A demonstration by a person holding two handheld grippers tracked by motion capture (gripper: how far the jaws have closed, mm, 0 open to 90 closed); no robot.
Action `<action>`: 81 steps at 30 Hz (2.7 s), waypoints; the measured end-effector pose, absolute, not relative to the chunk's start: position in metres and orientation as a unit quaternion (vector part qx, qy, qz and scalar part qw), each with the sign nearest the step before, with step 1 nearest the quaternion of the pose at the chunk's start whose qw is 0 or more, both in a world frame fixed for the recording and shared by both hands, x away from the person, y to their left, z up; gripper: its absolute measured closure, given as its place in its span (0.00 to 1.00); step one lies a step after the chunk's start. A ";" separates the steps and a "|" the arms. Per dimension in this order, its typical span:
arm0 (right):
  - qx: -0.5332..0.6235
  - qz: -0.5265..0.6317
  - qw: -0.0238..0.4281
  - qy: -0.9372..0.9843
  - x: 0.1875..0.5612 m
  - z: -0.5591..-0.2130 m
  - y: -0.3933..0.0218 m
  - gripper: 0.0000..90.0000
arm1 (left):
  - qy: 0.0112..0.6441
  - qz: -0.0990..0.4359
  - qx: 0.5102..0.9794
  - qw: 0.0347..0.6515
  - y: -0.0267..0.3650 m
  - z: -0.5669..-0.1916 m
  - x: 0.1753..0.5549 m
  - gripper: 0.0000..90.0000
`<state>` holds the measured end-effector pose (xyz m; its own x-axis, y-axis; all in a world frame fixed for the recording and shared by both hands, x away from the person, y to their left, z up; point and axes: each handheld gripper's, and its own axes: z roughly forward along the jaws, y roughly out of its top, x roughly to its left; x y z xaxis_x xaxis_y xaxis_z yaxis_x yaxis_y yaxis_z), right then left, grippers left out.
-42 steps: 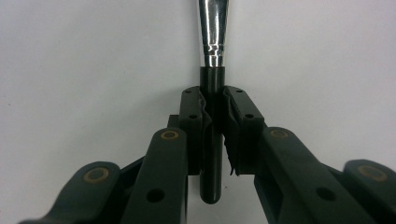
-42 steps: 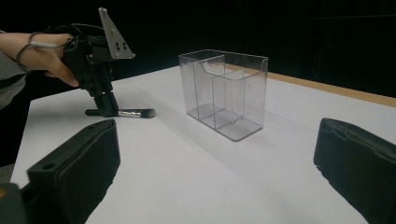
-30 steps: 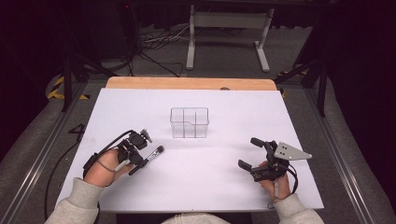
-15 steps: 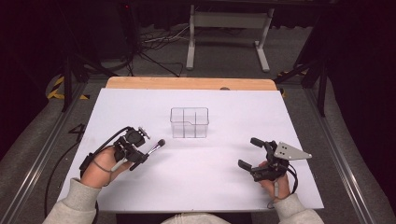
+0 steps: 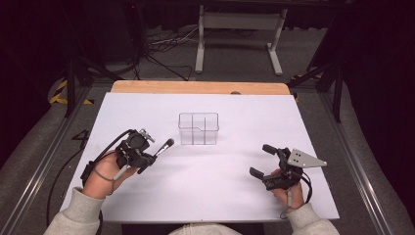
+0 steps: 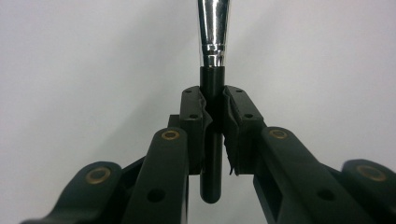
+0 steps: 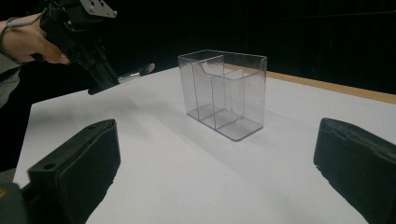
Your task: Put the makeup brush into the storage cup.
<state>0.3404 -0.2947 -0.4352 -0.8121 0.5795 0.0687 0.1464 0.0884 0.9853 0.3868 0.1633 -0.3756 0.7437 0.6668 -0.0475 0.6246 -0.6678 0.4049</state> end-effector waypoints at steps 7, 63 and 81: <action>0.252 0.626 0.173 0.717 0.340 -0.435 -0.295 0.01 | 0.354 0.074 0.903 0.231 0.166 -0.370 0.385 0.87; 0.250 0.628 0.174 0.716 0.340 -0.434 -0.295 0.01 | 0.302 0.167 0.771 0.535 0.197 -0.357 0.367 0.87; 0.251 0.627 0.173 0.717 0.340 -0.435 -0.295 0.01 | 0.276 0.169 0.723 0.611 0.197 -0.360 0.366 0.87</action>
<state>0.3404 -0.2946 -0.4348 -0.8145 0.5763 0.0664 0.1425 0.0877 0.9859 0.3656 0.1972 -0.3597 0.7906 0.6052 -0.0934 0.1931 -0.1017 0.9759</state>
